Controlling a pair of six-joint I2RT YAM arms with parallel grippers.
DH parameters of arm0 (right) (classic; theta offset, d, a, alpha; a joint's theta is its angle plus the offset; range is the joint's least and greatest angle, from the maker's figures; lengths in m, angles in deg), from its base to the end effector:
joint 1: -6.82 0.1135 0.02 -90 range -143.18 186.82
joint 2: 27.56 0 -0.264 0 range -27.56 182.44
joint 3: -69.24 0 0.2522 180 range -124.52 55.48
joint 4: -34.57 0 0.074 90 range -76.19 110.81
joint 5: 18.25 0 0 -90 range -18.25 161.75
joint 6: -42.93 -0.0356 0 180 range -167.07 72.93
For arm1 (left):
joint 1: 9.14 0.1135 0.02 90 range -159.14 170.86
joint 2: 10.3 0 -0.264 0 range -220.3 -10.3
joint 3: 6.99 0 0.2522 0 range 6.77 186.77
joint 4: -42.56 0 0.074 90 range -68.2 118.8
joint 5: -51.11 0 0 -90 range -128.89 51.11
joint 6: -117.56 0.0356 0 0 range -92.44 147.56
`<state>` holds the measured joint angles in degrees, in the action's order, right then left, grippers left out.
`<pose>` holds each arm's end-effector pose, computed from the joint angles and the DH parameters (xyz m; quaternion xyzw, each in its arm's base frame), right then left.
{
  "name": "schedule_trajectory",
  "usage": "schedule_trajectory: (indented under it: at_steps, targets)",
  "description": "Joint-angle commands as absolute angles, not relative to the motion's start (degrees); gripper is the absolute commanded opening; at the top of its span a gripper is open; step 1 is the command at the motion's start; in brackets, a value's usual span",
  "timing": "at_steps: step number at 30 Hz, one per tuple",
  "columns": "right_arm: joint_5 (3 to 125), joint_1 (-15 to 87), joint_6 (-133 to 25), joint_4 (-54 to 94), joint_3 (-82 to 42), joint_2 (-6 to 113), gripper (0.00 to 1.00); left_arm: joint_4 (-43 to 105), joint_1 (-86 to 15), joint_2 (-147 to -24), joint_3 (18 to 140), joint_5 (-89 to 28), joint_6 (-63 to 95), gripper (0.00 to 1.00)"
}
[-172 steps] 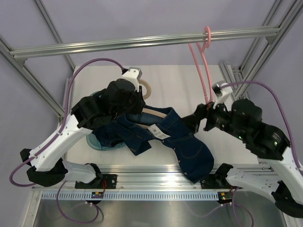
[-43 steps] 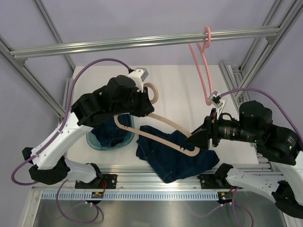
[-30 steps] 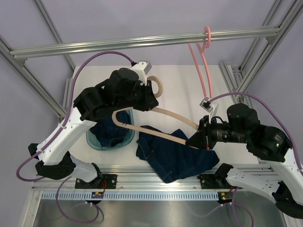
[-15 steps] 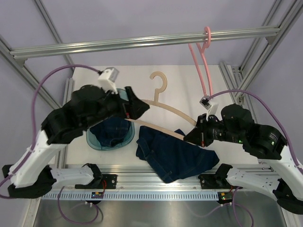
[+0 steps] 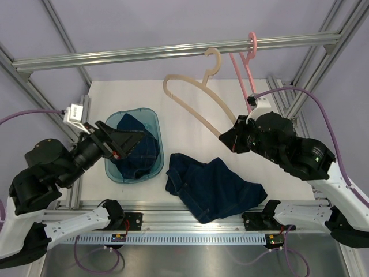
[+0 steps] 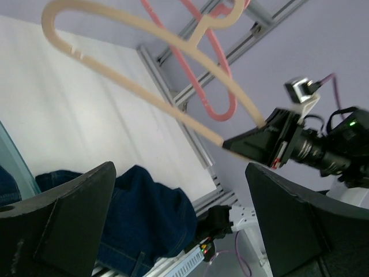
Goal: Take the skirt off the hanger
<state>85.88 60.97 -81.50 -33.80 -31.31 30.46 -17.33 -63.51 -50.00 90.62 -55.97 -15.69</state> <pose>0.1029 0.1276 0.4606 -0.0796 0.8396 0.2934 0.4501 0.0428 -0.0417 0.4921 -0.0338 0.7179 -0.4467 0.5329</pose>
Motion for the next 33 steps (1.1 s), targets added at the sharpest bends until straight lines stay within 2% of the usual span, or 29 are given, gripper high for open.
schedule_trajectory:
  at_steps: [1,11,14,23,33]
  targets:
    - [95.47,61.49,-82.05,-26.31,-34.34,32.02,0.00,-15.41,-63.54,-51.26,87.20,-51.91,-17.35,0.99]
    - [106.97,61.49,-79.94,-26.74,-42.34,39.06,0.00,-12.77,-63.45,-51.52,75.51,-43.03,-19.11,0.99]
    - [109.71,61.49,-81.51,-28.58,-42.70,40.20,0.00,-11.54,-63.46,-52.49,72.34,-39.60,-19.11,0.95]
    - [108.05,61.49,-86.44,-31.22,-34.89,37.13,0.00,-10.14,-63.63,-52.40,69.35,-37.49,-19.47,0.93]
    - [108.40,61.40,-87.32,-34.21,-33.03,35.81,0.00,-8.37,-65.03,-54.24,68.11,-36.87,-20.26,0.93]
